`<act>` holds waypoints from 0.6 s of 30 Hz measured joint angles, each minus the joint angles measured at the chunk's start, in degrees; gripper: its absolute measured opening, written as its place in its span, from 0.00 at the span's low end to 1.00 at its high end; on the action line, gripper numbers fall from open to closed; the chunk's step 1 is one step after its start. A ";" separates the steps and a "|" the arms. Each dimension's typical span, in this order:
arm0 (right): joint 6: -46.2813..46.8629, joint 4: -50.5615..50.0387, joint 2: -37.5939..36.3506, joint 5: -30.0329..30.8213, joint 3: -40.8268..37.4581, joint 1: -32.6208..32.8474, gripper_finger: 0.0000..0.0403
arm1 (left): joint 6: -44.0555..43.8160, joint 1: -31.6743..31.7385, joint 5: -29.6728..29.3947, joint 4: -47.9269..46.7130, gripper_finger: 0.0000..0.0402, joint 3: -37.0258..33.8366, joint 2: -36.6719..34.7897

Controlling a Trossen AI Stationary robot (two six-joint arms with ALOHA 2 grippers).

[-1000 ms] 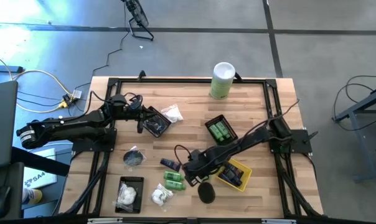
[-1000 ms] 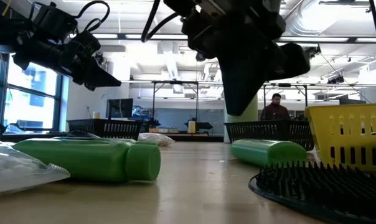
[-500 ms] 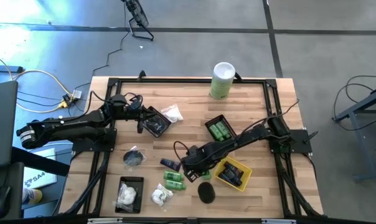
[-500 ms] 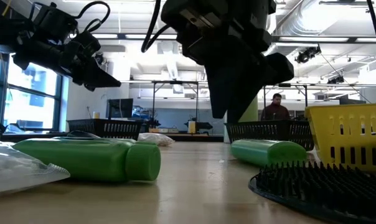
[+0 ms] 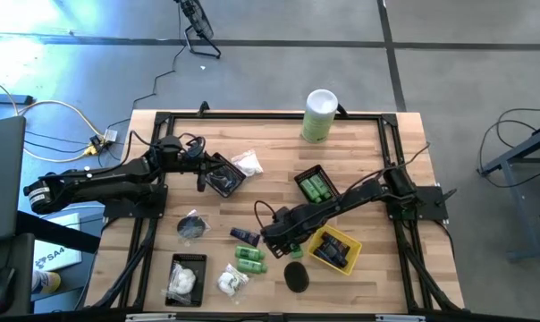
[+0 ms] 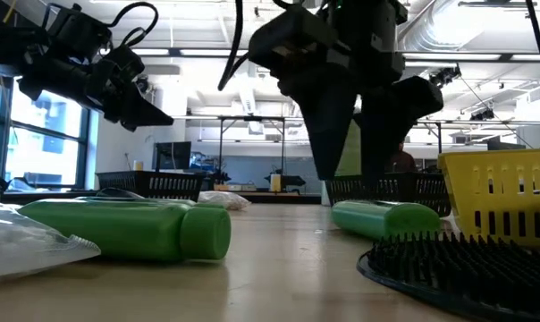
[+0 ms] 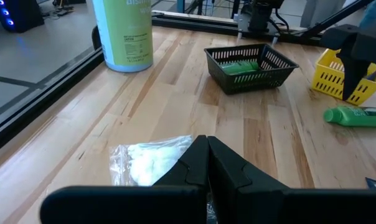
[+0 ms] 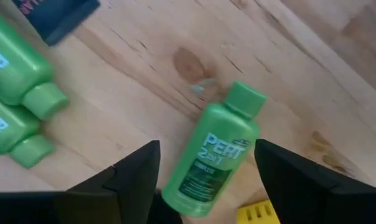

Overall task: Pick & Place Travel size toiletries
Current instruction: Put the shampoo bottle into the top right black bin

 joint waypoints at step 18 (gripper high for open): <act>-0.26 -0.08 0.83 -0.03 -0.77 -0.33 0.62 | 0.00 0.01 0.01 -0.58 0.00 0.00 0.00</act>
